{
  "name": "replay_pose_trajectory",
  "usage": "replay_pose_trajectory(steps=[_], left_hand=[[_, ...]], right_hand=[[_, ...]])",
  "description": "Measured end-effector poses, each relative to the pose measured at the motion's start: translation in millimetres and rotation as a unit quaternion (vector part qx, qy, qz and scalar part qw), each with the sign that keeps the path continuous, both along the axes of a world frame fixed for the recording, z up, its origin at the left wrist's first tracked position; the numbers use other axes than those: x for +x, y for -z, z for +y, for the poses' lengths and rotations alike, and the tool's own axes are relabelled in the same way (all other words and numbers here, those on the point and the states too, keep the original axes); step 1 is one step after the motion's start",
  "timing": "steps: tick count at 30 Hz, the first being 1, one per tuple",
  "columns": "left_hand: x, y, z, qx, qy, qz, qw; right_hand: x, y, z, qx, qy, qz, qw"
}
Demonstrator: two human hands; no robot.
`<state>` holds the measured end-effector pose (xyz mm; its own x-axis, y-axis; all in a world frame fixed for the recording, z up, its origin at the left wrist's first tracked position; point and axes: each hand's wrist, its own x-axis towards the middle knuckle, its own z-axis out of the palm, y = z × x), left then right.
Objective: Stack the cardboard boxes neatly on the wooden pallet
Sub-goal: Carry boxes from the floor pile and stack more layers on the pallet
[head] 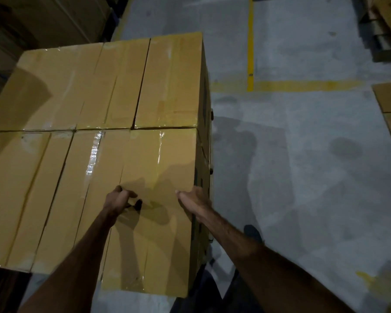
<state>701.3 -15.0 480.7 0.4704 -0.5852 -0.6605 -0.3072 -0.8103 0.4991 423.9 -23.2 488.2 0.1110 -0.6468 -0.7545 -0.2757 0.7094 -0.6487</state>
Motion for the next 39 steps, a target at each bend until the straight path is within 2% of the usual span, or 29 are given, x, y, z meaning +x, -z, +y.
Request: replay_pose_trajectory(steps=[7, 11, 13, 17, 20, 24, 26, 29, 32, 35, 37, 39], left_hand=[[-2.0, 16.9, 1.2, 0.03, 0.019, -0.024, 0.999], [-18.9, 25.1, 17.7, 0.062, 0.16, -0.14, 0.975], [-31.9, 29.9, 31.8, 0.049, 0.197, -0.174, 0.964], [-50.9, 35.7, 75.3, 0.053, 0.203, -0.187, 0.96], [-81.8, 21.0, 116.1, 0.021, 0.196, -0.194, 0.961], [-108.7, 24.8, 174.3, 0.019, 0.131, -0.207, 0.969], [-122.5, 30.5, 199.7, 0.03, 0.081, -0.206, 0.975], [-142.8, 38.8, 232.6, 0.031, -0.002, -0.213, 0.977], [-161.2, 42.0, 251.2, 0.012, -0.101, -0.213, 0.972], [-176.3, 43.6, 254.5, -0.026, -0.224, -0.169, 0.96], [-181.8, 39.1, 255.2, -0.087, -0.295, -0.122, 0.944], [-184.6, 37.1, 251.2, -0.139, -0.339, -0.087, 0.926]], right_hand=[[-5.2, 9.9, 1.8, -0.006, 0.01, -0.007, 1.0], [-14.5, 4.2, 6.6, 0.008, -0.006, -0.026, 1.0], [-16.6, 21.3, 7.9, 0.014, -0.019, -0.024, 0.999], [-14.9, 26.2, 11.6, 0.018, -0.056, 0.005, 0.998], [-18.5, 24.2, 10.2, 0.019, -0.092, 0.024, 0.995], [-23.3, 16.5, 1.3, -0.082, -0.174, 0.126, 0.973], [-24.0, 7.4, -0.3, -0.172, -0.232, 0.177, 0.941], [-26.5, -3.4, 0.1, -0.284, -0.344, 0.233, 0.864], [-28.6, 1.9, -0.4, -0.396, -0.484, 0.257, 0.737], [-26.8, 5.7, -1.1, -0.441, -0.601, 0.259, 0.614], [-21.7, 7.3, 5.1, -0.446, -0.662, 0.238, 0.553], [-18.4, 10.3, 12.1, -0.436, -0.708, 0.215, 0.513]])
